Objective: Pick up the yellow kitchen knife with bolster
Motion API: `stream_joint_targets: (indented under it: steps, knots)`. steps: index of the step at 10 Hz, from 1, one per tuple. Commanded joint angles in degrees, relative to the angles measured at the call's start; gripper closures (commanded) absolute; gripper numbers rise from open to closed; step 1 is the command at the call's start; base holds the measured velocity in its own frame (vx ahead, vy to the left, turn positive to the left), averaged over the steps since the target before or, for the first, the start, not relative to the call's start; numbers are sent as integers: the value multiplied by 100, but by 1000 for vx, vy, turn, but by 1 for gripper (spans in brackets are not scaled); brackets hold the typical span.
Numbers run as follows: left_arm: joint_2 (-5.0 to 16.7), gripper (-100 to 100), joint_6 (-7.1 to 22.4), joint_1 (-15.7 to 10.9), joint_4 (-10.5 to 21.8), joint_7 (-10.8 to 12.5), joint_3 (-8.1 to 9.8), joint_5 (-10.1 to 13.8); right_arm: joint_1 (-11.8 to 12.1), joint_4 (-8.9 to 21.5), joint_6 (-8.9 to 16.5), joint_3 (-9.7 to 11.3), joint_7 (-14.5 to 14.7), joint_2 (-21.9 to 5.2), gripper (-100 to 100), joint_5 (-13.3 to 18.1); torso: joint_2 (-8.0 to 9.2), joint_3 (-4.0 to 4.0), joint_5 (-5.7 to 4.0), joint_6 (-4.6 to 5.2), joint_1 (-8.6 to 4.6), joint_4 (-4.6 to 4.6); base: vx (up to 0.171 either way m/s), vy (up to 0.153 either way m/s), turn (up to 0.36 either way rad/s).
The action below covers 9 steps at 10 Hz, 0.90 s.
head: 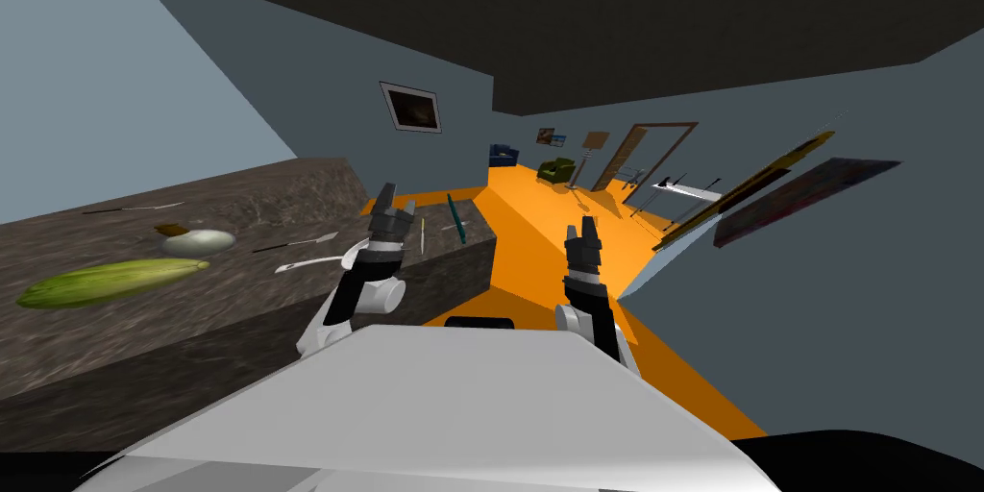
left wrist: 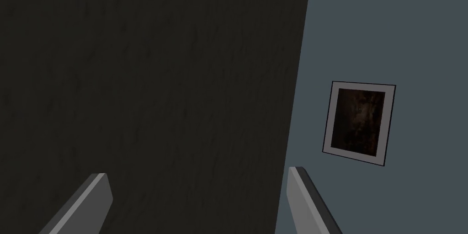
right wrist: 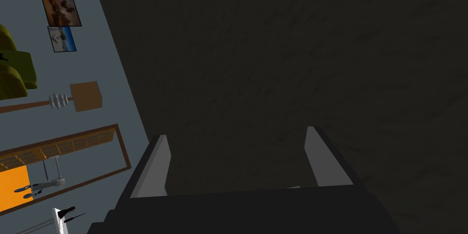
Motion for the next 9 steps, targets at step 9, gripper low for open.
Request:
stream_joint_targets:
  steps: [9]
  knots:
    - [1036, -100, 1386, -820, 954, -430, 109, 1009, 1, 0, 0, 0, 0, 0, 0, 0, -11, -6, 1, -1, 5, -2, -57, 35, -71]
